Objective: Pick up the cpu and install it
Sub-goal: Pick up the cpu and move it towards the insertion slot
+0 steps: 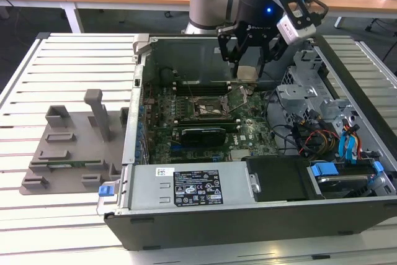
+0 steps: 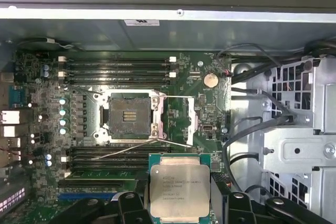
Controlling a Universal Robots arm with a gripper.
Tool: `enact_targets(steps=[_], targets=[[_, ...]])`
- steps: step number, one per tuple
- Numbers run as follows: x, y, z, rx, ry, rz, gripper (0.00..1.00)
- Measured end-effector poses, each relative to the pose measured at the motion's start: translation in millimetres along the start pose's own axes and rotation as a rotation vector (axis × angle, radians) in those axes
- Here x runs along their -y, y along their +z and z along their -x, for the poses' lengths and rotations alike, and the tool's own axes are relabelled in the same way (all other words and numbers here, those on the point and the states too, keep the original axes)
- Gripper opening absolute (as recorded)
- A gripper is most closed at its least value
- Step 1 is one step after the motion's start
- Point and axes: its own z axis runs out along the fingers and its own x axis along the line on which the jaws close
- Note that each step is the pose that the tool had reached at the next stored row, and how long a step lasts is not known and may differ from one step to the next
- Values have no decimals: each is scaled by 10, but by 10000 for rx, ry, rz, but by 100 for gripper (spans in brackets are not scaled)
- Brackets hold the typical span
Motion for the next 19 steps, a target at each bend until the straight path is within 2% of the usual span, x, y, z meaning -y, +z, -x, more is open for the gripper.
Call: enact_targets(steps=[6, 8, 13, 19], targets=[[-29, 75, -2, 0, 2, -5, 55], [-60, 83, -2, 1, -1, -33, 55], [-205, 111, -3, 1, -1, -85, 55], [-236, 138, -3, 1, -2, -86, 55]])
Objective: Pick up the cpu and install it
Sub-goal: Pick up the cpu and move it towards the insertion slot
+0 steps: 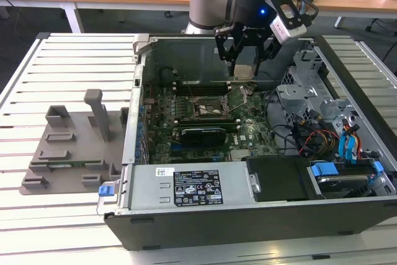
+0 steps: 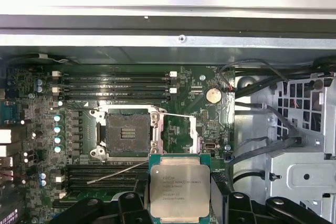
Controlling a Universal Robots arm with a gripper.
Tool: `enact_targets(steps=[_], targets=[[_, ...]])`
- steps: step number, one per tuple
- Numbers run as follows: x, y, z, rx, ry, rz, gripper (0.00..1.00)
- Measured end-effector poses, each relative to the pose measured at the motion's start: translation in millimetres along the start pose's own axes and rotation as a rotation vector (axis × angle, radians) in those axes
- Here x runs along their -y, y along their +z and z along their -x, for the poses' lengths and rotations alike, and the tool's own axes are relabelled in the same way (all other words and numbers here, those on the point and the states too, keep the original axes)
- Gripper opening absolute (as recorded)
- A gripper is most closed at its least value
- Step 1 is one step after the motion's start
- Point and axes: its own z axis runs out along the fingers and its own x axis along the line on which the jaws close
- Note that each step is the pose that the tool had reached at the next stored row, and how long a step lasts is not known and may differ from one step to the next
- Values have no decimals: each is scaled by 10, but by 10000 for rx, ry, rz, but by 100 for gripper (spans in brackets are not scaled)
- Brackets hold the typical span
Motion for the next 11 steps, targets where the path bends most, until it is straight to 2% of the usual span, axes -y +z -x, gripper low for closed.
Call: enact_targets(steps=[11], targets=[[-5, 0, 0, -1, 0, -1, 55]])
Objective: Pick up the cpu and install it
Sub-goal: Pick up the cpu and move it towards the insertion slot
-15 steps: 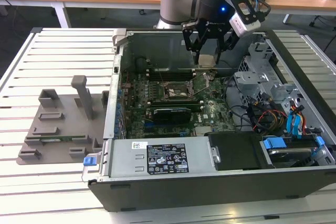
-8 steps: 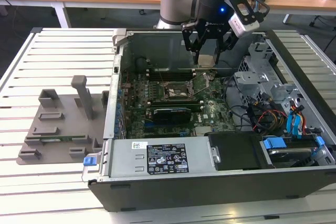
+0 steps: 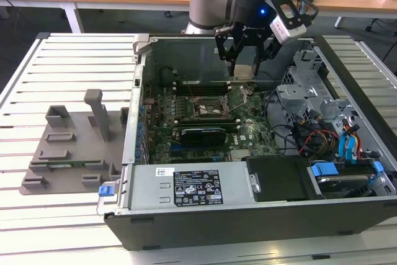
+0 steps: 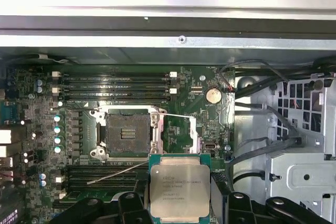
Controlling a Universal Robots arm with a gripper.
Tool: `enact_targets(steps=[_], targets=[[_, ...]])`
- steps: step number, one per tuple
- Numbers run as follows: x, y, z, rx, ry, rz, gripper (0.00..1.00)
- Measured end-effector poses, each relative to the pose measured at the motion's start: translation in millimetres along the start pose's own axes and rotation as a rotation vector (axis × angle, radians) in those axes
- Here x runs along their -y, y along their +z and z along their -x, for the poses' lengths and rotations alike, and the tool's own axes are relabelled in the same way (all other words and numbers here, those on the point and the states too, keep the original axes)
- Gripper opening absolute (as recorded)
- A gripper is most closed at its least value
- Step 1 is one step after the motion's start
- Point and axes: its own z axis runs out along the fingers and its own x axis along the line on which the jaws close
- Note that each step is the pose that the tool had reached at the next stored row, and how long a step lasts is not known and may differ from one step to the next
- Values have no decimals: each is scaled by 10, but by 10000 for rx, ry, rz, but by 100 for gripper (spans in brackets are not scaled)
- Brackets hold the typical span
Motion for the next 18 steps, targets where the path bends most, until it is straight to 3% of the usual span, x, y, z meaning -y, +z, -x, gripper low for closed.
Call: enact_targets(steps=[18], targets=[[-3, 21, -122, 0, 0, 1, 55]])
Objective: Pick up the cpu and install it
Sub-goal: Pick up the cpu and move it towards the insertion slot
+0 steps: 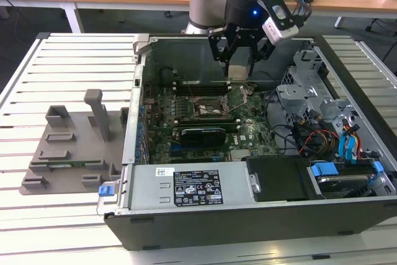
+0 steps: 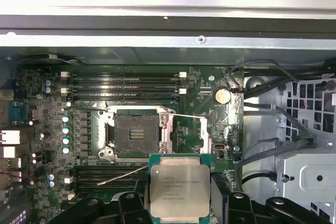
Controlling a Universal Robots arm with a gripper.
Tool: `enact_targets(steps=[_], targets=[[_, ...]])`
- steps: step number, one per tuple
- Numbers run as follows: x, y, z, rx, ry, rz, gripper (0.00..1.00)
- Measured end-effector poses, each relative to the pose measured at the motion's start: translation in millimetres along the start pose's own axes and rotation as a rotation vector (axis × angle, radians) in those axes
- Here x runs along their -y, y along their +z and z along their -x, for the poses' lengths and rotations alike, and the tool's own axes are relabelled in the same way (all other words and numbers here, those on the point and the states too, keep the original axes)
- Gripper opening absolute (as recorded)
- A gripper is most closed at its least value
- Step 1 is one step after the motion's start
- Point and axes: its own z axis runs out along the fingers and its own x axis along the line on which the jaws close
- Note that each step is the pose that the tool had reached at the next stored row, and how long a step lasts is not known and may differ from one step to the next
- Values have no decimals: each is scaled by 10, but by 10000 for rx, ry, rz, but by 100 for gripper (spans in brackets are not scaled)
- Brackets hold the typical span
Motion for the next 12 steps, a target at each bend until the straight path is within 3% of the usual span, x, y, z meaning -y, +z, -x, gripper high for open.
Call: enact_targets(steps=[12], targets=[[-10, 87, -62, 0, 0, 0, 55]])
